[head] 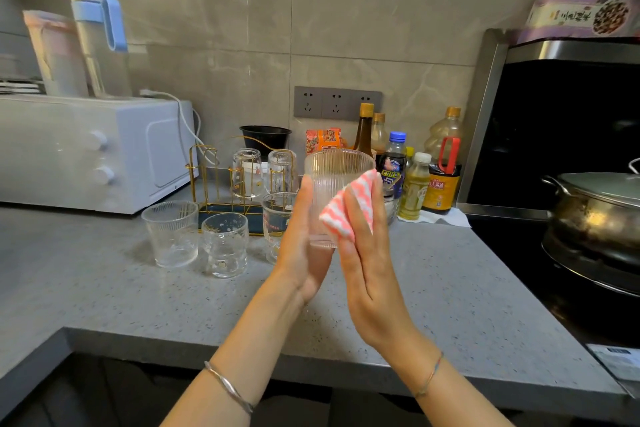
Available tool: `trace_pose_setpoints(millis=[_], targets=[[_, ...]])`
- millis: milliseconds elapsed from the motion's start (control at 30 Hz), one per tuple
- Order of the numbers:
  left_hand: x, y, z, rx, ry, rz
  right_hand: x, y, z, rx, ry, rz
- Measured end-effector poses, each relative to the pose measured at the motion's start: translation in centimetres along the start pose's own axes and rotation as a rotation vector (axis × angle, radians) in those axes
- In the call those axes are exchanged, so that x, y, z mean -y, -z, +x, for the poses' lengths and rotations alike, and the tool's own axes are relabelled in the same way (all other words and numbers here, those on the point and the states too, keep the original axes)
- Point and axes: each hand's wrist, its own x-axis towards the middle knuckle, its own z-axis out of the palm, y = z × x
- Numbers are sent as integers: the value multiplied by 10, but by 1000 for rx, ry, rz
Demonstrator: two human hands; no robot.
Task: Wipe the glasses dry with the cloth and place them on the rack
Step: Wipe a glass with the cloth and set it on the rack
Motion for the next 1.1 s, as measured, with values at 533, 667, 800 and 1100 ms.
trace_pose_setpoints(millis=[533,667,800,1100], targets=[[6,-2,-12,-32,33,-5,-1,20,41,-23,-156,173],[10,-3,-11,-11,15,5,0,20,41,1,-180,200],[10,-3,-9,-20,-4,23,4,13,26,21,-158,187],[-5,1,-6,27,112,-46,0,0,-2,25,-10,-10]])
